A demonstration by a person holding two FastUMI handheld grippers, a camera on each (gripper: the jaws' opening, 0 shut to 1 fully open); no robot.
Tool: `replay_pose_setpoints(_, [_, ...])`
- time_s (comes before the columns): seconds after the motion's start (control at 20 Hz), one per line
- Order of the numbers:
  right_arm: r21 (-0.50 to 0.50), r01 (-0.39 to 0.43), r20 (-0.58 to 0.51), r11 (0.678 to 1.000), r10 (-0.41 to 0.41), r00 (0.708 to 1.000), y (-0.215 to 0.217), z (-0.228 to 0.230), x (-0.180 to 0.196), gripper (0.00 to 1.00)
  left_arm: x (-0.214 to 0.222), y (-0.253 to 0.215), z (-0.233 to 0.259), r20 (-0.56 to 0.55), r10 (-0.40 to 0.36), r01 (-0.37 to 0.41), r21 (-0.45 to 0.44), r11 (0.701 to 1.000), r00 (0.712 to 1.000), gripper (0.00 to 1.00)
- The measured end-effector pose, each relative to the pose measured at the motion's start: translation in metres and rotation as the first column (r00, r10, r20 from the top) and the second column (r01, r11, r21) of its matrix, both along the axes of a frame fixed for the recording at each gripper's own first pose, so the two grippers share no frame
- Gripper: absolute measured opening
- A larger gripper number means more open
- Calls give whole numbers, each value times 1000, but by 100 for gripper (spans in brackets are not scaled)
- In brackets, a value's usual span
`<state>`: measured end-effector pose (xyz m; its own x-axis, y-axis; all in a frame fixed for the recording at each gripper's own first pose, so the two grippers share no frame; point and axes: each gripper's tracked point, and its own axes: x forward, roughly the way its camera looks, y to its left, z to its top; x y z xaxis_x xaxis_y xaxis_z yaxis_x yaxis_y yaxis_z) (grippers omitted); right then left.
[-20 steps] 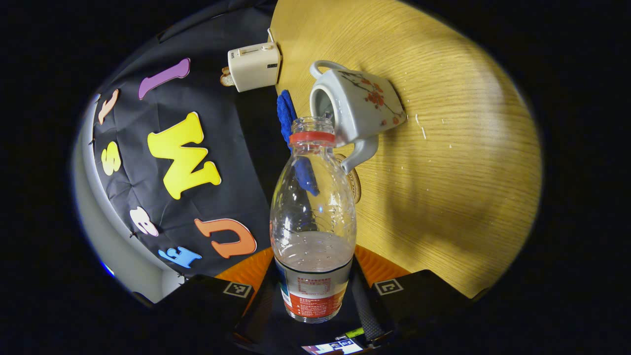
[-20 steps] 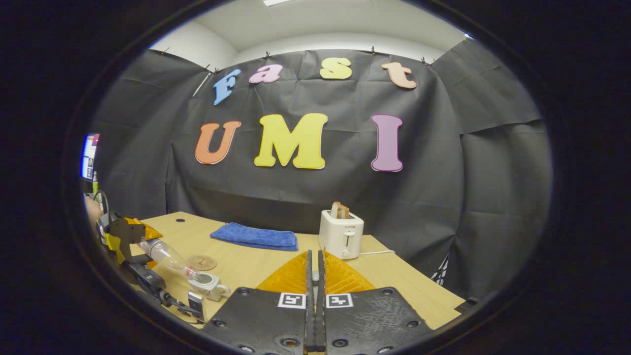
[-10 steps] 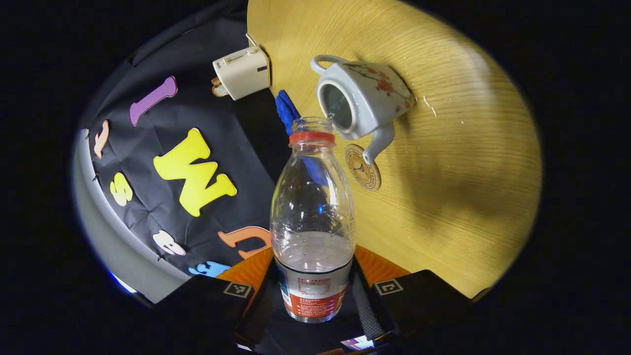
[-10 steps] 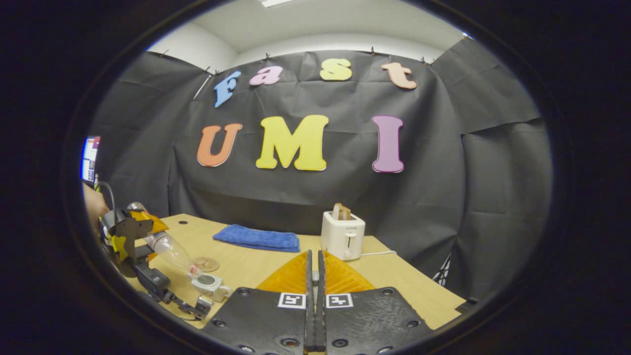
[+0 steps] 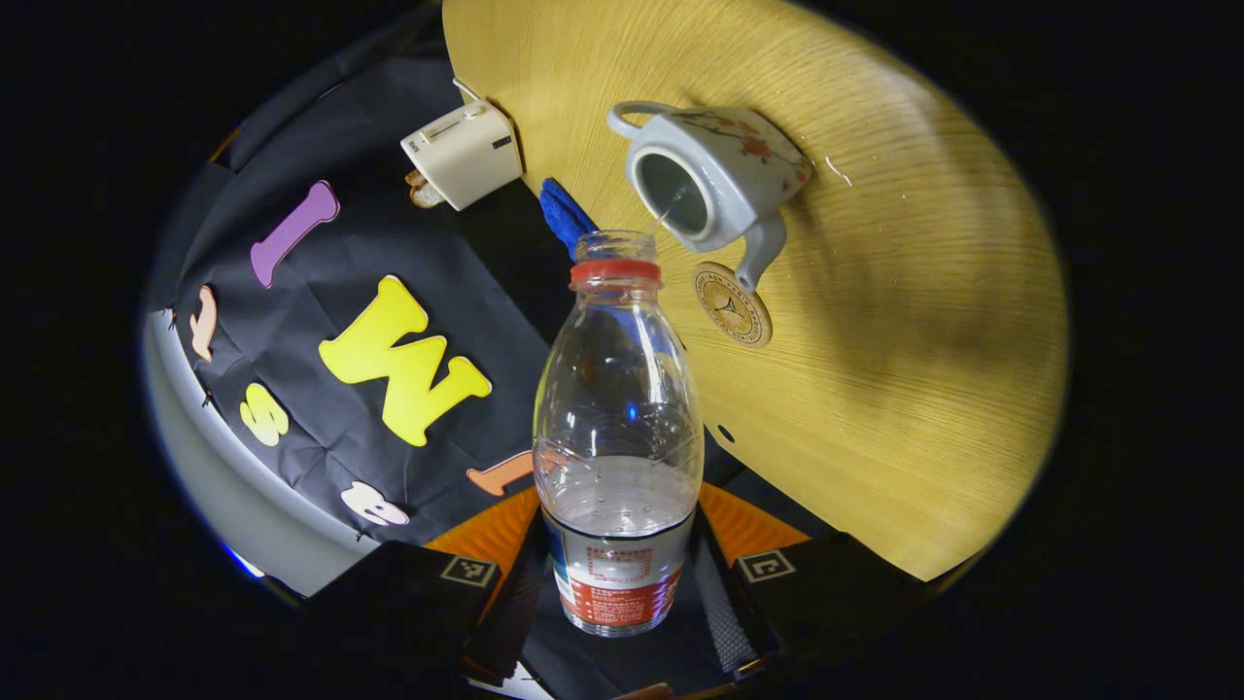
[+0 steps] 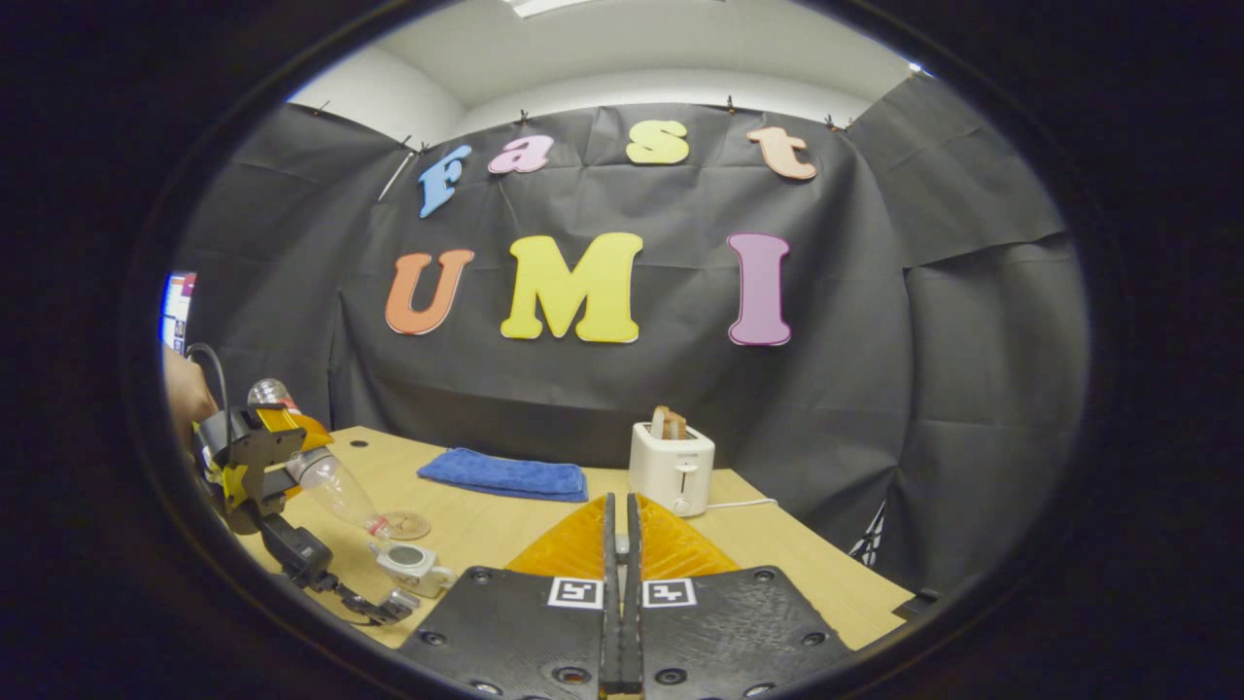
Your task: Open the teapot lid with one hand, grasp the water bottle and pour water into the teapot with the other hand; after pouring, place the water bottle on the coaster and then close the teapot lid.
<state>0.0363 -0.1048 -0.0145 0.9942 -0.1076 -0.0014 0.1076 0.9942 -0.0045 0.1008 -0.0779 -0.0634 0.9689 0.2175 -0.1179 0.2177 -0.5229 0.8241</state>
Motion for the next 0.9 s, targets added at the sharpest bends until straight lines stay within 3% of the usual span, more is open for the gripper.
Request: replay_pose_setpoints(0.9, [-1, 19, 9, 1000, -19, 1000, -5, 3, 0, 0, 0, -2, 5, -14, -4, 5, 35, 999, 1000, 75])
